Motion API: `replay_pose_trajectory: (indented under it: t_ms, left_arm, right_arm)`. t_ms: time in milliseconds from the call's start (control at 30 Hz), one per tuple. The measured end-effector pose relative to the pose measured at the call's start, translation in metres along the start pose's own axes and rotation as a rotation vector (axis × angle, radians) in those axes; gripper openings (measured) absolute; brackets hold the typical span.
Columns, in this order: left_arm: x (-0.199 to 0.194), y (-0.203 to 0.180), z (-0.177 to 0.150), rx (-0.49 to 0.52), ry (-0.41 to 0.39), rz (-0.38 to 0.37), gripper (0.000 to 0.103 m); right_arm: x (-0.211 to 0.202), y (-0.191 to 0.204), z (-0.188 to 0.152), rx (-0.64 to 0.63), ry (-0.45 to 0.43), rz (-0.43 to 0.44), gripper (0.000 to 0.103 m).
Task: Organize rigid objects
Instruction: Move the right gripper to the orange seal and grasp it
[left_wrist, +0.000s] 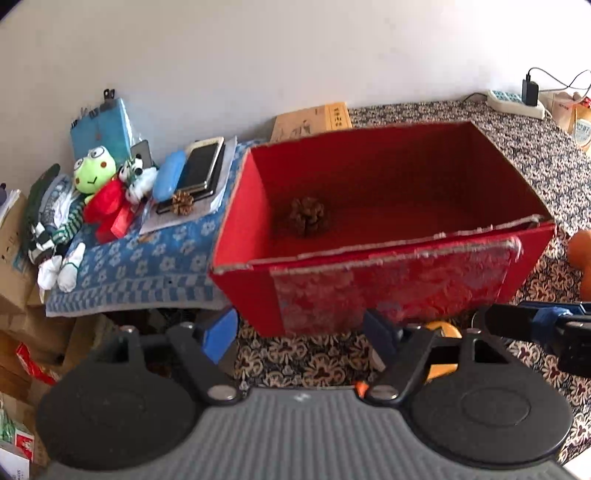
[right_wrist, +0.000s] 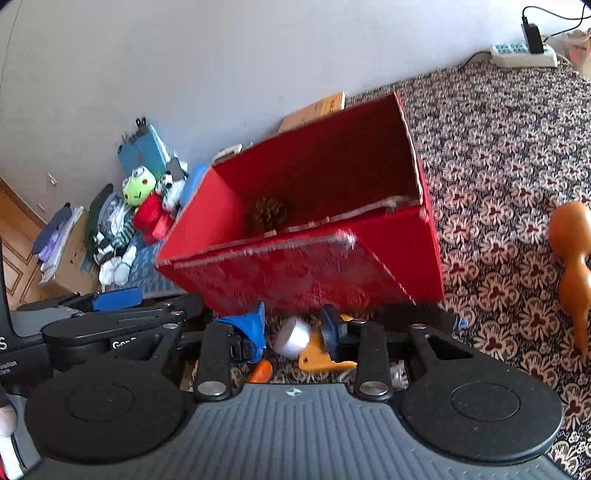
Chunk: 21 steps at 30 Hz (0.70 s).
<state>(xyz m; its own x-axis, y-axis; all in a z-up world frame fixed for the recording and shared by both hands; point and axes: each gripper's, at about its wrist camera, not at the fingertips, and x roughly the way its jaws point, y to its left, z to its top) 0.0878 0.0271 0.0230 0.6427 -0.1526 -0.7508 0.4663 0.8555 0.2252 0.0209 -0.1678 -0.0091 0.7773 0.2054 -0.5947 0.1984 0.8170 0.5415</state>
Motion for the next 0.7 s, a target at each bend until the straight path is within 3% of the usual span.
replay_pose_trajectory:
  t_ms: [700]
  left_arm:
    - [0.031, 0.006, -0.029, 0.016, 0.103, -0.043, 0.077]
  right_arm:
    - [0.018, -0.004, -0.029, 0.067, 0.071, -0.049, 0.016]
